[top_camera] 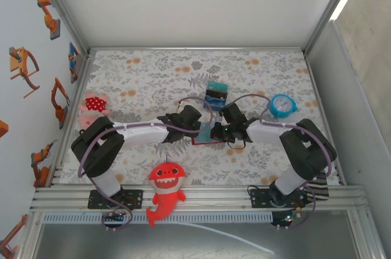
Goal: Take the credit cards out of the card holder
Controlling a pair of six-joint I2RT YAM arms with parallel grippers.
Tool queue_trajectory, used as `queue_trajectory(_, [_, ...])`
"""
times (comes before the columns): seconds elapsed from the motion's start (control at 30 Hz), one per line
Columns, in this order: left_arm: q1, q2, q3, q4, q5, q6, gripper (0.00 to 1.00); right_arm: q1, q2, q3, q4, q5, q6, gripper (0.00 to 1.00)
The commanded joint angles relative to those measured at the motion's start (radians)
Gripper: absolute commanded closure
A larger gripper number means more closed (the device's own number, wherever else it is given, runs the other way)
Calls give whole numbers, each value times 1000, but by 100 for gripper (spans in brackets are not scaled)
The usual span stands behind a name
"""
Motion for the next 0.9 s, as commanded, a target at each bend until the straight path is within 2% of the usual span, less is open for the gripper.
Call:
queue_trajectory(0.0, [-2, 25, 27, -18, 2, 27, 3, -6, -17, 23, -38, 29, -12, 99])
queue_trajectory(0.73, [-3, 92, 39, -42, -9, 46, 3, -10, -75, 25, -78, 64, -24, 100])
queue_trajectory(0.87, [-2, 91, 41, -43, -13, 48, 3, -11, -73, 27, -84, 61, -31, 95])
